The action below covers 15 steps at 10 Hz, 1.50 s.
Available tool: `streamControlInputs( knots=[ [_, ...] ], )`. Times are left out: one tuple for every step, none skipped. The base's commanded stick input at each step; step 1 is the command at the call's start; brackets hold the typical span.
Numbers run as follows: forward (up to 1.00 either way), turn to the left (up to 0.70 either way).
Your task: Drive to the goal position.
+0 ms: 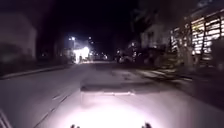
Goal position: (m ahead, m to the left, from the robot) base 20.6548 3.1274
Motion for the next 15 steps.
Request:
streamControlInputs(
  knots=[
    [0.70,0.00],
    [0.70,0.00],
    [0.70,0.00],
    [0.70,0.00],
    [0.70,0.00],
    [0.70,0.00],
    [0.70,0.00],
    [0.70,0.00],
    [0.70,0.00],
    [0.70,0.00],
    [0.70,0.00],
    [0.70,0.00],
    [0.70,0.00],
    [0.70,0.00],
    [0.70,0.00]
  ],
)
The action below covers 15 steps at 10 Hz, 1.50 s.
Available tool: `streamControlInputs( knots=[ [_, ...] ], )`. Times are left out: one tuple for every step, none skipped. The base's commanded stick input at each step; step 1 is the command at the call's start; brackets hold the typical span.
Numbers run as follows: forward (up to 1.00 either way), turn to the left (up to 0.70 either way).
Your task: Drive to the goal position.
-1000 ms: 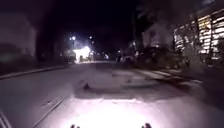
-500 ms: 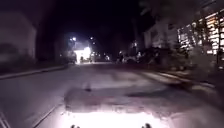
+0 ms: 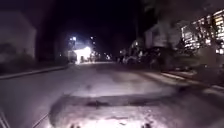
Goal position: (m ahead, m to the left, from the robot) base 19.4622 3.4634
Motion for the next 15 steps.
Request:
streamControlInputs(
  knots=[
    [0.70,0.00],
    [0.70,0.00],
    [0.70,0.00],
    [0.70,0.00],
    [0.70,0.00],
    [0.70,0.00],
    [0.70,0.00],
    [0.70,0.00],
    [0.70,0.00],
    [0.70,0.00],
    [0.70,0.00],
    [0.70,0.00],
    [0.70,0.00],
    [0.70,0.00],
    [0.70,0.00]
  ],
)
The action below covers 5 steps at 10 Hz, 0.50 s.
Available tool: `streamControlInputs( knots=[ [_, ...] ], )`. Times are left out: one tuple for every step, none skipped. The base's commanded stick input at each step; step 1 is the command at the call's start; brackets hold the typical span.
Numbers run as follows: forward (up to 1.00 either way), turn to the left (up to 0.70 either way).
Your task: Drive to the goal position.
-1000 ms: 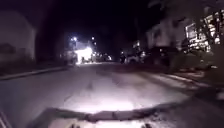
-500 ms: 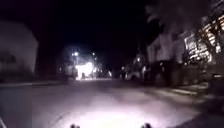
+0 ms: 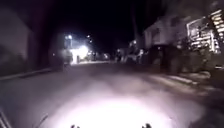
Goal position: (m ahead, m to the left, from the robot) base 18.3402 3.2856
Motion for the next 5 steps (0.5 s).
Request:
streamControlInputs(
  knots=[
    [0.70,0.00],
    [0.70,0.00],
    [0.70,0.00],
    [0.70,0.00],
    [0.70,0.00]
  ],
)
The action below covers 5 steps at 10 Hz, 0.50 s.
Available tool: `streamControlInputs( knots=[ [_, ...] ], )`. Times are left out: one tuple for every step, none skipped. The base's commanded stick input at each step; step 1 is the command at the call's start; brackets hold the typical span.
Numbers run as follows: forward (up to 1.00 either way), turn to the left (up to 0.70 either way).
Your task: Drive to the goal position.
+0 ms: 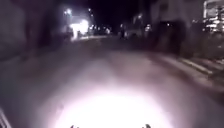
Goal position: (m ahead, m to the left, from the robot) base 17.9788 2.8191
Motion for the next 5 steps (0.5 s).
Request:
streamControlInputs(
  knots=[
    [0.70,0.00],
    [0.70,0.00],
    [0.70,0.00],
    [0.70,0.00],
    [0.70,0.00]
  ],
)
